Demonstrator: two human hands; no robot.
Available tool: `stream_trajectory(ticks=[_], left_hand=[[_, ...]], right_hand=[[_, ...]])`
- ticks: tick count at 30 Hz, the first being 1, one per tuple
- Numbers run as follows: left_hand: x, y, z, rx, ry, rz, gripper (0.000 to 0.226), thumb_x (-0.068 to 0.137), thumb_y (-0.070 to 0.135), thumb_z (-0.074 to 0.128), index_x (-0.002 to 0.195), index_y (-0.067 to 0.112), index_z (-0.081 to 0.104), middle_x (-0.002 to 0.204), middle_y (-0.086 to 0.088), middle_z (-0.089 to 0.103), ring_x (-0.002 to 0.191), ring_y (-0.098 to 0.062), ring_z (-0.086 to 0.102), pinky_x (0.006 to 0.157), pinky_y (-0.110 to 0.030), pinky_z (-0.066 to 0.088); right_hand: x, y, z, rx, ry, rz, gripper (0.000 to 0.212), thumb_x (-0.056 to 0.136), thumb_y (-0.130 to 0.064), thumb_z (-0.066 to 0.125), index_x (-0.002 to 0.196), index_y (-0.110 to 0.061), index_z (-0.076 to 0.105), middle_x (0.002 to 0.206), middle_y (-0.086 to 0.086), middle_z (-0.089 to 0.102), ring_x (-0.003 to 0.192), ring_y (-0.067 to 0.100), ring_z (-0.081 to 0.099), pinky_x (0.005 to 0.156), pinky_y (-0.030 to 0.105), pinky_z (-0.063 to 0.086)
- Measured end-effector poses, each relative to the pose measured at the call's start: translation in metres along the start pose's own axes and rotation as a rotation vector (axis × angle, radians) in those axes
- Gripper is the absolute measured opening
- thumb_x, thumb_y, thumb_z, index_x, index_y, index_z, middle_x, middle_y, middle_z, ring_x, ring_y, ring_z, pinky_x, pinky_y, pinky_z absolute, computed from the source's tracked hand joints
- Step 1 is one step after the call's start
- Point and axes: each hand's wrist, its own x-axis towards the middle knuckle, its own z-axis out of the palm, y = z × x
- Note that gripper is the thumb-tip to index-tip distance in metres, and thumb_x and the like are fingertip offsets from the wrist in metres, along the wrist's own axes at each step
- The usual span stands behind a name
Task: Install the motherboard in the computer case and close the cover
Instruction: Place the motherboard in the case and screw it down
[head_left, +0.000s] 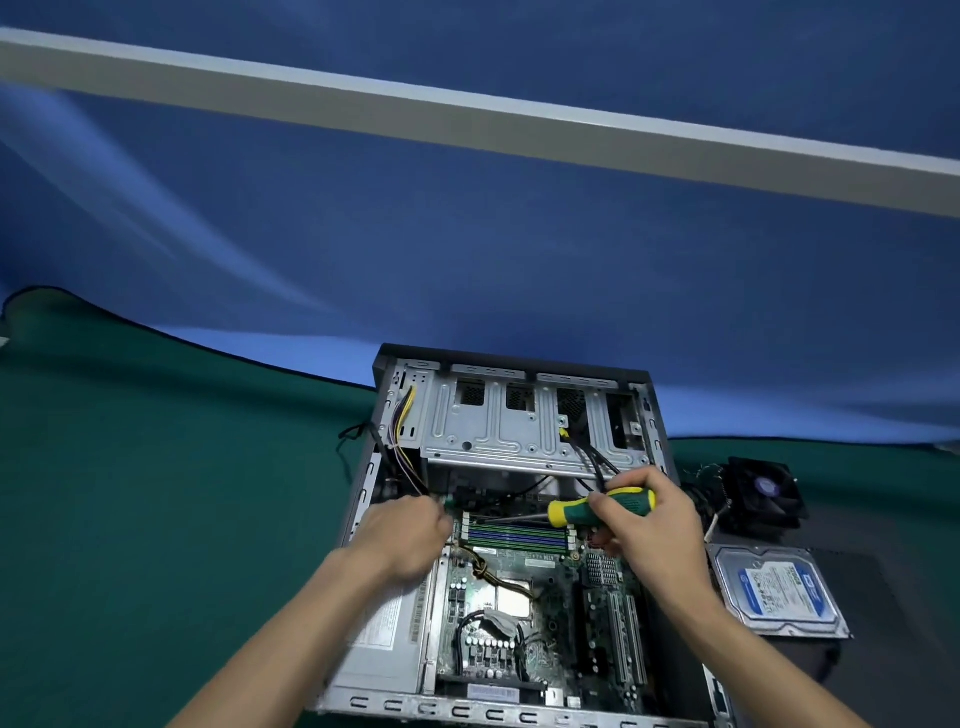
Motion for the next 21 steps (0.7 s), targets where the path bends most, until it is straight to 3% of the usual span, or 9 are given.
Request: stream_trajectory(ticks=[2, 3, 5, 7, 9, 12, 17, 21], left_hand=[[0.007, 0.002, -0.006, 0.035, -0.125, -0.029, 0.039, 0.1, 0.034, 0.03, 0.075, 0.017, 0.055, 0.073, 0.004, 0.056, 0.066, -0.007, 0.054, 0.077, -0.03, 0.042], [0.011, 0.004, -0.009, 0.033, -0.199, -0.05, 0.038, 0.1, 0.036, 0.03, 0.085, 0.017, 0.06, 0.084, 0.001, 0.061, 0.077, -0.011, 0.058, 0.084, -0.032, 0.042], [0.019, 0.005, -0.013, -0.076, -0.328, -0.103, 0.041, 0.101, 0.037, 0.031, 0.122, 0.015, 0.058, 0.126, -0.006, 0.058, 0.116, -0.021, 0.054, 0.104, -0.037, 0.036], [0.026, 0.007, -0.016, -0.209, -0.409, -0.125, 0.046, 0.102, 0.035, 0.03, 0.14, 0.011, 0.043, 0.15, -0.008, 0.035, 0.135, -0.024, 0.037, 0.114, -0.039, 0.022], [0.031, 0.008, -0.015, -0.225, -0.469, -0.125, 0.047, 0.103, 0.031, 0.029, 0.144, 0.009, 0.036, 0.154, -0.01, 0.026, 0.14, -0.025, 0.027, 0.116, -0.04, 0.015], [0.038, 0.007, -0.013, -0.193, -0.512, -0.14, 0.046, 0.102, 0.026, 0.03, 0.145, 0.007, 0.032, 0.154, -0.012, 0.024, 0.141, -0.027, 0.024, 0.115, -0.04, 0.017], [0.048, 0.006, -0.007, -0.151, -0.612, -0.143, 0.048, 0.101, 0.014, 0.027, 0.149, 0.013, 0.024, 0.157, -0.008, 0.015, 0.144, -0.028, 0.013, 0.117, -0.044, 0.015], [0.054, 0.007, -0.009, -0.06, -0.673, -0.146, 0.039, 0.1, 0.016, 0.037, 0.136, 0.006, 0.048, 0.15, -0.01, 0.033, 0.139, -0.027, 0.03, 0.113, -0.041, 0.028]], right_hand=[[0.004, 0.002, 0.002, -0.014, -0.009, 0.01, 0.016, 0.08, -0.01, 0.074, 0.082, -0.017, 0.06, 0.062, 0.012, 0.068, 0.054, 0.036, 0.065, 0.048, 0.046, 0.052], [0.006, 0.003, 0.004, -0.022, -0.017, 0.014, 0.017, 0.081, -0.01, 0.074, 0.082, -0.017, 0.059, 0.061, 0.011, 0.068, 0.053, 0.034, 0.064, 0.047, 0.044, 0.051], [0.009, 0.006, 0.006, -0.052, -0.034, 0.017, 0.017, 0.081, -0.013, 0.074, 0.081, -0.02, 0.059, 0.059, 0.006, 0.068, 0.049, 0.027, 0.064, 0.044, 0.039, 0.05], [0.012, 0.009, 0.008, -0.077, -0.047, 0.012, 0.019, 0.081, -0.014, 0.075, 0.078, -0.024, 0.059, 0.058, 0.001, 0.067, 0.045, 0.021, 0.062, 0.043, 0.038, 0.05], [0.016, 0.013, 0.009, -0.092, -0.07, 0.009, 0.022, 0.08, -0.014, 0.074, 0.076, -0.028, 0.059, 0.058, 0.001, 0.066, 0.044, 0.023, 0.059, 0.043, 0.042, 0.049], [0.019, 0.015, 0.014, -0.114, -0.097, 0.001, 0.024, 0.08, -0.014, 0.074, 0.074, -0.03, 0.058, 0.063, 0.003, 0.066, 0.052, 0.037, 0.061, 0.045, 0.048, 0.05], [0.021, 0.016, 0.025, -0.19, -0.148, -0.019, 0.019, 0.081, -0.017, 0.073, 0.079, -0.024, 0.056, 0.07, 0.009, 0.065, 0.058, 0.038, 0.061, 0.045, 0.046, 0.048], [0.022, 0.015, 0.033, -0.225, -0.192, -0.017, 0.019, 0.081, -0.018, 0.073, 0.08, -0.025, 0.056, 0.07, 0.006, 0.064, 0.059, 0.034, 0.06, 0.049, 0.043, 0.049]])
